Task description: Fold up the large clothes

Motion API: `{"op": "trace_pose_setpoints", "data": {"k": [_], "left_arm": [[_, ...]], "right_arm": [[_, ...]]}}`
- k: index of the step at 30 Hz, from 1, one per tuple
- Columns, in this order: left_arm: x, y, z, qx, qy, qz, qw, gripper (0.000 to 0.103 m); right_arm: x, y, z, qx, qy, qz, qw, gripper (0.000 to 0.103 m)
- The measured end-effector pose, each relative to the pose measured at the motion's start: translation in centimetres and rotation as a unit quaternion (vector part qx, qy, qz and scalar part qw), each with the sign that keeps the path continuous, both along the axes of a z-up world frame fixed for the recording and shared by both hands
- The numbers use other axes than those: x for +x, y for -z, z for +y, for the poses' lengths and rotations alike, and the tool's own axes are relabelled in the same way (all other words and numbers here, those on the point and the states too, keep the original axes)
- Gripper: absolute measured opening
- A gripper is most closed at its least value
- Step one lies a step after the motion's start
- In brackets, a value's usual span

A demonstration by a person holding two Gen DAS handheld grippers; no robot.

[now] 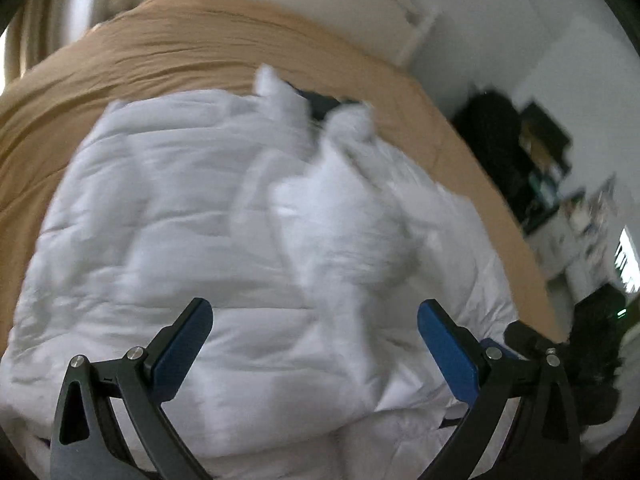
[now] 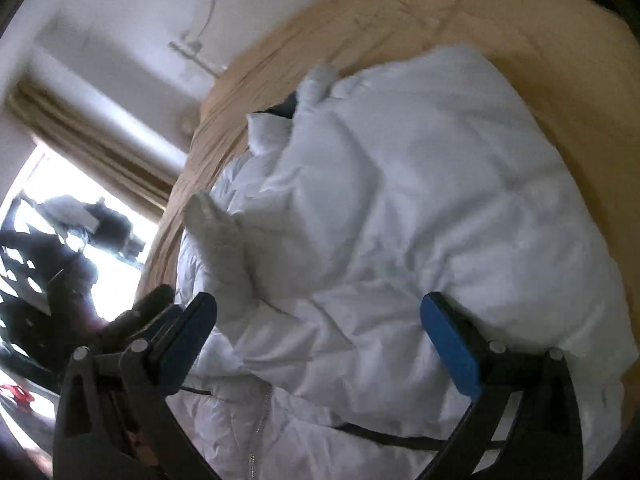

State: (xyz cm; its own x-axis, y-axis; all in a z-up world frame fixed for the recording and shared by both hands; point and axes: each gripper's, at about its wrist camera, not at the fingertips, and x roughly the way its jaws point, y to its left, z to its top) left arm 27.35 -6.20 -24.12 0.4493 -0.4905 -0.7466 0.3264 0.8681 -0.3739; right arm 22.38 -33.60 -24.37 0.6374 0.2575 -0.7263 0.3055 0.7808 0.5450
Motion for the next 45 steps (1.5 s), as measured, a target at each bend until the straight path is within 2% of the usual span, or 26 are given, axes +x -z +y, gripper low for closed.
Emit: {"op": "trace_pose_setpoints", "data": {"k": [2,3,5,6,7,8,9,10,11,12,13,15,17,20,22,24,26,28,31,34,37,39,40,41,43,45], "left_arm": [[0.0,0.1,-2.8,0.034,0.015,-0.027,0.999,0.102],[0.5,0.4,-4.4,0.07,0.014,-0.043,0.9965,0.102],[1.7,1.4,-6.2,0.114,0.01,-0.043,0.9925,0.097],[2.6,2.0,-6.2,0.115,0.003,-0.038,0.9927,0.071],[3.1,2.5,-5.7,0.106,-0.003,-0.026,0.994,0.053],[4.3,3.3,-4.5,0.079,-0.018,0.008,0.9967,0.035],[5.0,3.7,-3.0,0.038,-0.036,0.034,0.998,0.026],[5.6,4.0,-0.9,-0.014,-0.052,0.06,0.9967,0.024],[6.2,4.4,1.3,-0.07,-0.067,0.089,0.9913,0.024],[6.7,4.8,3.0,-0.103,-0.076,0.11,0.9857,0.023],[6.9,4.9,3.8,-0.114,-0.078,0.118,0.9834,0.023],[7.2,5.3,5.9,-0.132,-0.086,0.128,0.9791,0.022],[7.4,5.5,6.7,-0.132,-0.086,0.123,0.9797,0.023],[7.1,6.7,8.2,-0.162,-0.08,0.146,0.9727,0.026],[7.3,7.4,9.3,-0.193,-0.078,0.165,0.9641,0.026],[7.6,7.6,10.0,-0.199,-0.074,0.176,0.9611,0.028],[7.9,7.0,10.8,-0.194,-0.066,0.184,0.9613,0.032],[7.2,6.1,11.9,-0.173,-0.068,0.179,0.966,0.038],[6.2,4.0,14.4,-0.117,-0.117,0.152,0.9745,0.048],[5.7,0.6,15.8,-0.058,-0.176,0.096,0.978,0.058],[5.7,-1.4,13.4,-0.065,-0.132,0.068,0.9868,0.064],[5.5,-2.0,10.1,-0.085,-0.079,0.059,0.9915,0.08],[5.4,-2.0,8.5,-0.087,-0.058,0.051,0.9933,0.083],[5.1,-1.5,6.8,-0.075,-0.042,0.043,0.9954,0.084],[4.8,0.3,5.1,-0.022,-0.035,0.048,0.998,0.084],[5.6,3.9,4.0,0.054,-0.041,0.06,0.9959,0.084]], "right_arm": [[-0.6,-0.2,-1.1,0.015,0.005,-0.007,1.0,0.102],[-0.8,-0.3,-1.4,0.016,0.008,-0.01,1.0,0.102],[-1.1,0.0,-1.2,0.018,0.009,-0.011,1.0,0.102],[-1.4,-0.1,-1.2,0.019,0.008,-0.011,1.0,0.102],[-1.5,-0.3,-1.1,0.019,0.006,-0.011,1.0,0.102],[-1.6,-0.2,-1.4,0.019,0.004,-0.012,1.0,0.102],[-1.8,-0.7,-1.6,0.018,0.003,-0.015,1.0,0.102],[-2.1,-1.1,-1.5,0.015,0.002,-0.02,1.0,0.102],[-2.0,-1.5,-1.1,0.011,-0.001,-0.024,1.0,0.102],[-2.1,-2.0,-0.8,0.002,-0.002,-0.028,1.0,0.102],[-1.9,-2.7,-0.2,-0.013,-0.005,-0.032,0.999,0.101],[-1.2,-3.9,1.3,-0.05,-0.014,-0.037,0.998,0.1],[0.1,-4.9,3.6,-0.1,-0.032,-0.04,0.994,0.099],[2.5,-4.5,7.7,-0.22,-0.056,-0.012,0.974,0.099],[4.7,-1.0,9.7,-0.292,-0.07,0.046,0.953,0.099],[6.3,3.6,10.3,-0.306,-0.089,0.105,0.942,0.101],[6.4,5.2,10.9,-0.335,-0.091,0.101,0.932,0.103],[6.4,5.1,10.9,-0.337,-0.092,0.099,0.932,0.103],[6.5,5.2,10.3,-0.331,-0.094,0.099,0.934,0.103],[6.6,5.2,10.3,-0.338,-0.092,0.098,0.932,0.103],[6.5,5.0,10.4,-0.338,-0.092,0.097,0.932,0.103],[6.4,5.1,10.7,-0.34,-0.092,0.097,0.931,0.103],[6.3,5.1,10.7,-0.34,-0.092,0.096,0.931,0.103],[6.3,5.0,10.7,-0.34,-0.093,0.096,0.931,0.103],[6.2,4.9,10.6,-0.338,-0.093,0.095,0.932,0.103],[5.7,4.3,10.4,-0.33,-0.096,0.096,0.934,0.103]]}}
